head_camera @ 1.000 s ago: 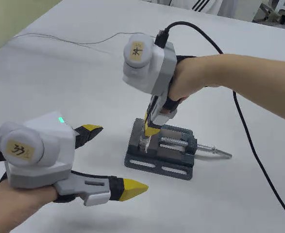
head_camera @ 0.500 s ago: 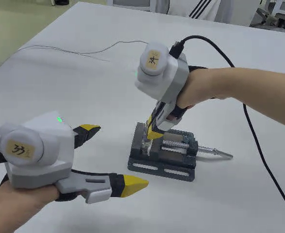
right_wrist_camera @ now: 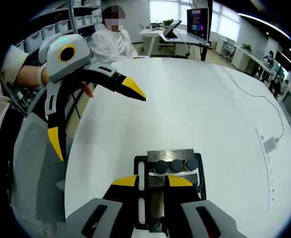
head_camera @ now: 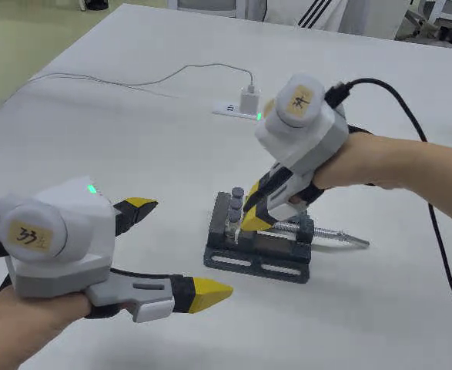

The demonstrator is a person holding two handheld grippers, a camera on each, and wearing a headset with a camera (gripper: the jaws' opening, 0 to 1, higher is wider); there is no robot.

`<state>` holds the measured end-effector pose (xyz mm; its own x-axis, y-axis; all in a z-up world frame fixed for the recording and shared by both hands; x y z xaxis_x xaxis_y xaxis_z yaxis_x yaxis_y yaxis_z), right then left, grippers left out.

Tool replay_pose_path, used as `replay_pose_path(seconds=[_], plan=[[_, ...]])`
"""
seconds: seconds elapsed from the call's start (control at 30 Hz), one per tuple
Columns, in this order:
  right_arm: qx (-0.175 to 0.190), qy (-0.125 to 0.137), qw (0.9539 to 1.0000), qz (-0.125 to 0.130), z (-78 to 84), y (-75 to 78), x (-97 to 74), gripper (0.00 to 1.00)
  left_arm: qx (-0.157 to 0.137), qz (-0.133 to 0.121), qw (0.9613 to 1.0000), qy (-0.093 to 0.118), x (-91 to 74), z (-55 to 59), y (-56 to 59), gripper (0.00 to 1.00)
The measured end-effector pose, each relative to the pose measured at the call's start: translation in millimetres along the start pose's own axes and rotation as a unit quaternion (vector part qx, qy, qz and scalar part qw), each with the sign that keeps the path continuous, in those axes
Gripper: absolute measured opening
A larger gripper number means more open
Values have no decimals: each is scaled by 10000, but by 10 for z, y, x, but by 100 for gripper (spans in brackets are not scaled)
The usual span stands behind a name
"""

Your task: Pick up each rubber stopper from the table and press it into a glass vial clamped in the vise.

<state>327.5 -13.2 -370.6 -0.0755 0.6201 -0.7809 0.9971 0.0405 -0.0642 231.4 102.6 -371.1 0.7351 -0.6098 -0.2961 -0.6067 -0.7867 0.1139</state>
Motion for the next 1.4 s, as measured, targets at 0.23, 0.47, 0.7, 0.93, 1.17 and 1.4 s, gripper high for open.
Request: replay_pose_path(seconds=[0.23,0.47,0.7,0.93,1.17,1.4], plan=[[268,416,9983,316,267,-121,-139,41,-20,15,10000,-38,-34,33,1,97],[464,696,9949,555,490,-247,-237,60,-19,38,10000,-70,-54,54,5,97],[747,1034,9877,908,633,-329,-332,81,-11,47,9999,-101,-85,69,3,97],[1015,1331,9791,1158,776,-439,-438,94,-6,43,9999,-154,-129,92,6,97],[1404,1572,9682,1348,989,-546,-577,99,4,38,9998,-217,-178,130,-4,98],[1627,1672,9601,1538,1185,-699,-668,99,-14,-20,9996,-285,-232,174,-41,98]])
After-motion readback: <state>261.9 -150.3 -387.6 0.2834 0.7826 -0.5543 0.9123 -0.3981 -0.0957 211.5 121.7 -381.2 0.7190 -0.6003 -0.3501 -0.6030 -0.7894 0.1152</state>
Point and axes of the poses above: the centre of the closed fingertips' face, and the gripper's own axes: x roughly forward along the fingers, y roughly to its right, z roughly out of its underside, the point moved 6 cm from there along -x, roughly backward along the fingers, and after that the axes turned 5 degrees about y, right-handed, at the moved point
